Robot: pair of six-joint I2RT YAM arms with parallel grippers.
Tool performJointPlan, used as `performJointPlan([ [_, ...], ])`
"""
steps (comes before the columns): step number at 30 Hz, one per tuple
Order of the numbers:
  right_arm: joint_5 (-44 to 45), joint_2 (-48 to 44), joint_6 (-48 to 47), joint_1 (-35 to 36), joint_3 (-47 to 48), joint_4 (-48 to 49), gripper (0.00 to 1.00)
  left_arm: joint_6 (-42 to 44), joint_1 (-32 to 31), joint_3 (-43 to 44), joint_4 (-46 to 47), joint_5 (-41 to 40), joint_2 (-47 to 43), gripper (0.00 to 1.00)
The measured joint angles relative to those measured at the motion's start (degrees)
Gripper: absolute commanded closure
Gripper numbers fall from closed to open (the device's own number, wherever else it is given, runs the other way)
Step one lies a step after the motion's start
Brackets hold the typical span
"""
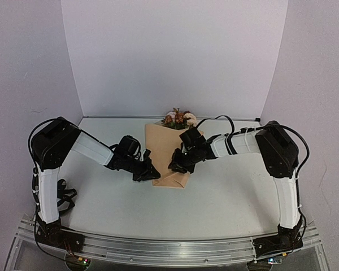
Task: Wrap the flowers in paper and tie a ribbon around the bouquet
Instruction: Press the fold line of the folded wrapping paper.
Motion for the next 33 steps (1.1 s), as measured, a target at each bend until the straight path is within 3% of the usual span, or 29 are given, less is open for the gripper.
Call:
performJointPlan([
  [11,-1.2,0.4,3.1,0.6,-3.0,5.6,0.82,0.2,0.0,-1.0,-0.6,0.0,-1.0,0.91],
  [33,-1.0,0.7,1.7,0.6,-2.1,5.1,0.8,2.1,0.0,-6.9,-3.7,0.5,-6.1,0.92],
])
